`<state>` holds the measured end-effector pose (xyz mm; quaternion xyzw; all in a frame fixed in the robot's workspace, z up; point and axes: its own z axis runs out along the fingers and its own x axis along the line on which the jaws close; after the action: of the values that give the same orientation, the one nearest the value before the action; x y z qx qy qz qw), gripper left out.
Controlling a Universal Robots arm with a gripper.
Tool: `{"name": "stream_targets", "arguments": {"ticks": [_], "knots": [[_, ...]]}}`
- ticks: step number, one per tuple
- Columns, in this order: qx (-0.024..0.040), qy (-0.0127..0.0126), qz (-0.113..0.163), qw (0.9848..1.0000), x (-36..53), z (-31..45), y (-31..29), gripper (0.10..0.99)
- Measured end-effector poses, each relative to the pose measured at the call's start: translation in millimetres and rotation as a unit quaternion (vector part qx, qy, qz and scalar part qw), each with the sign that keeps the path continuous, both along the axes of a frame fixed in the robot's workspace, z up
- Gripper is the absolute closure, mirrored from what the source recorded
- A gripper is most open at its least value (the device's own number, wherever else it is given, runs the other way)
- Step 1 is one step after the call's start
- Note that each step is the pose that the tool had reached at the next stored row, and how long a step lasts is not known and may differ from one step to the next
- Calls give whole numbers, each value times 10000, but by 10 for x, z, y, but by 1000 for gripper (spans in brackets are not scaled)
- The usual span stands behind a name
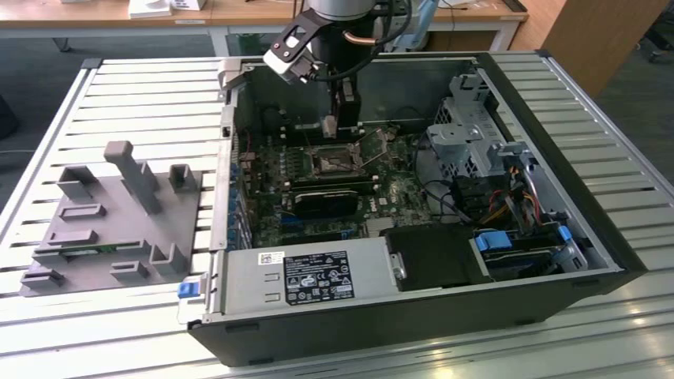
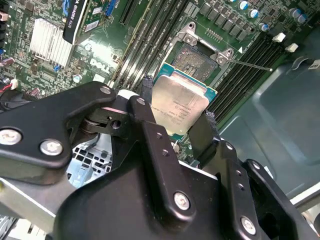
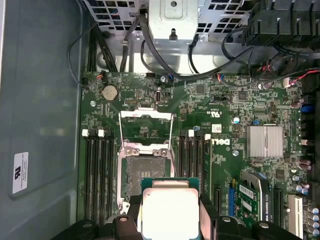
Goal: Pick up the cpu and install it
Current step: 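Place the cpu into insertion slot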
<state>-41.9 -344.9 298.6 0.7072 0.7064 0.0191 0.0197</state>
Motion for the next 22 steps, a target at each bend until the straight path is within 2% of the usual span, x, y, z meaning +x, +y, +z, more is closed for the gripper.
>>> {"name": "stream_targets", "arguments": {"ticks": [22], "knots": [[0, 1, 0, 10000, 10, -103, 27, 545]]}}
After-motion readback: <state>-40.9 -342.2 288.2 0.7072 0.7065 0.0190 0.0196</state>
